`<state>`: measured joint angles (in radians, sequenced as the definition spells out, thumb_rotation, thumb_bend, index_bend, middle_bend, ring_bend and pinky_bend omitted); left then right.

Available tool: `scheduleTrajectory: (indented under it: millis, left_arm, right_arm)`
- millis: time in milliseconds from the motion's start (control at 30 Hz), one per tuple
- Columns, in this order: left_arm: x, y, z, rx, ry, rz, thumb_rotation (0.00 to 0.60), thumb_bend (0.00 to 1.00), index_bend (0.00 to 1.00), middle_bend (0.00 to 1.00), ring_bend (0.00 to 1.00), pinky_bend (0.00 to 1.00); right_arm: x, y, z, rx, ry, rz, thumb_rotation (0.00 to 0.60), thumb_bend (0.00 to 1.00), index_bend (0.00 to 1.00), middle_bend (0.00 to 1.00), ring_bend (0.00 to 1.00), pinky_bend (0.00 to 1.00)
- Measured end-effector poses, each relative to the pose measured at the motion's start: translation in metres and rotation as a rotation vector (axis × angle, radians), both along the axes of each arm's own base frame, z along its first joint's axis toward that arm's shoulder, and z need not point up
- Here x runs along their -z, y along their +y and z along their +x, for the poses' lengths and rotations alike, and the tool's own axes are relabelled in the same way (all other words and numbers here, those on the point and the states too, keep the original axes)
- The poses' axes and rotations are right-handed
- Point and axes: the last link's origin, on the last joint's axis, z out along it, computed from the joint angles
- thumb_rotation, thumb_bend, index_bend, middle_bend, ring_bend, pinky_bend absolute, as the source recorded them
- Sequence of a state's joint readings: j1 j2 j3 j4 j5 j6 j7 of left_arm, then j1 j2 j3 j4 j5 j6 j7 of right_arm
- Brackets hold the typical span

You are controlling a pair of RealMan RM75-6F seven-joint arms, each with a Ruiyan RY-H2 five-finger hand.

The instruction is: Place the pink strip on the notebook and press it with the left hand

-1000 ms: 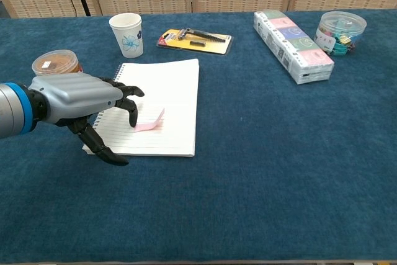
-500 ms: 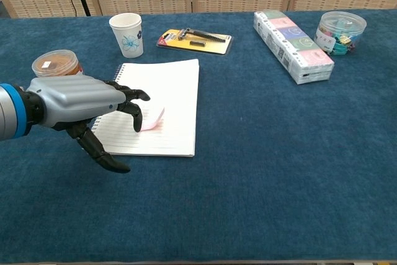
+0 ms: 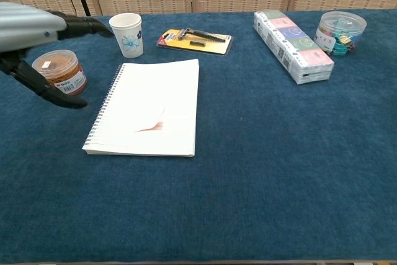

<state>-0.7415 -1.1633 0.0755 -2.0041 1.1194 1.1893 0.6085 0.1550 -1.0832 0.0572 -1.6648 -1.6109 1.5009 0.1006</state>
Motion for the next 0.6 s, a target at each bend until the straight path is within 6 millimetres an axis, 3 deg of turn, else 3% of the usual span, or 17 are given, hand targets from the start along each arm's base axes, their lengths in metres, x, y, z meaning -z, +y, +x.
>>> scheduleTrajectory:
  millis: [200, 400, 600]
  left_arm:
    - [-0.036, -0.018, -0.035, -0.025, -0.091, 0.131, 0.430, 0.00, 0.00, 0.00, 0.00, 0.00]
    - [-0.067, -0.044, -0.089, -0.095, -0.192, 0.251, 0.589, 0.00, 0.00, 0.00, 0.00, 0.00]
    - [-0.086, -0.088, -0.143, -0.203, -0.246, 0.348, 0.600, 0.00, 0.00, 0.00, 0.00, 0.00]
  right_arm:
    - [-0.002, 0.002, 0.001, -0.012, -0.010, -0.042, 0.600, 0.00, 0.00, 0.00, 0.00, 0.00]
    - [-0.004, 0.004, 0.004, -0.032, -0.027, -0.068, 0.600, 0.00, 0.00, 0.00, 0.00, 0.00]
    - [-0.005, 0.006, 0.005, -0.045, -0.021, -0.091, 0.600, 0.00, 0.00, 0.00, 0.00, 0.00]
